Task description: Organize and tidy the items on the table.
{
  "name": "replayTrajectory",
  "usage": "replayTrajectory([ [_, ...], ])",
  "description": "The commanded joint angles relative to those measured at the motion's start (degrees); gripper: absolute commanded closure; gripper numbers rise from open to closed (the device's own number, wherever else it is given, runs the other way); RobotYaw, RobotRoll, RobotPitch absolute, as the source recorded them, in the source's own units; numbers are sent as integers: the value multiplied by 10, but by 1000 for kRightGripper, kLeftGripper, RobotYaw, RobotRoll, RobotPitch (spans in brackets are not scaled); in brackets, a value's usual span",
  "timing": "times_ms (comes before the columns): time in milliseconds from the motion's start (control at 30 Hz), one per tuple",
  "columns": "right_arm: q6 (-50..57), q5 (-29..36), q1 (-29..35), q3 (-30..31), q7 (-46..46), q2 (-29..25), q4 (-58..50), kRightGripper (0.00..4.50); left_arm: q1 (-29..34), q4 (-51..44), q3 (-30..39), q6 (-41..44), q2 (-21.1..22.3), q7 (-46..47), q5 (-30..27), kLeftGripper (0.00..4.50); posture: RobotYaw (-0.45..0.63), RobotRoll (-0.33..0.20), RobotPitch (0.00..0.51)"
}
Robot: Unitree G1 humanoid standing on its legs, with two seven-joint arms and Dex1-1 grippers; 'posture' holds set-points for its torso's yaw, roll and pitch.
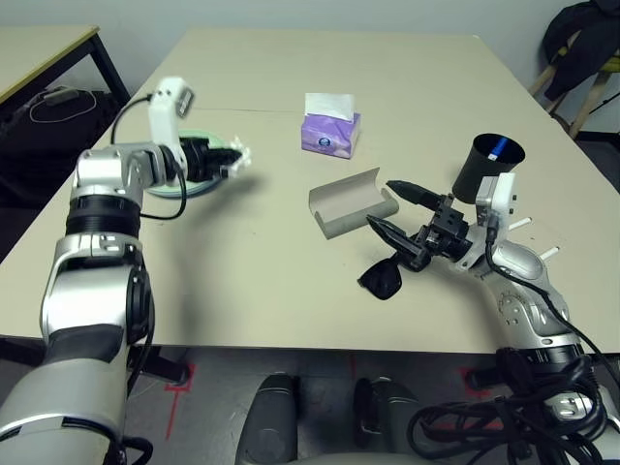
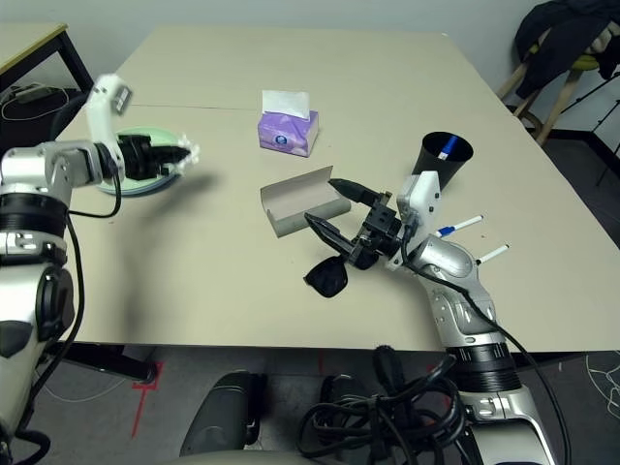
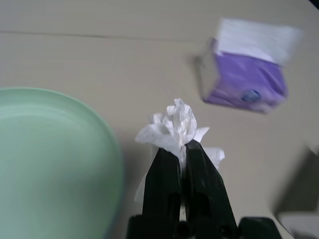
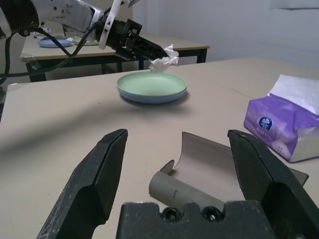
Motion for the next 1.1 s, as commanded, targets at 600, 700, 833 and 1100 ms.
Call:
replayTrajectory([
  [600, 32, -21, 8, 17, -8, -24, -13, 0, -37, 140, -7, -153, 1, 153, 58, 3913, 146, 0, 74],
  [700, 29, -22, 9, 16, -8, -22, -11, 0, -38, 145, -8, -176, 1, 165, 62, 2878, 144, 0, 74],
  [833, 26, -26, 11, 15, -12, -22, -10, 0, -35, 139, -13, -209, -5, 135, 66, 1300, 143, 0, 74],
  [1100, 55, -37, 0, 22, -31, -32, -24, 0, 20, 40, -4, -299, -30, -179, -5, 43, 148, 0, 88],
])
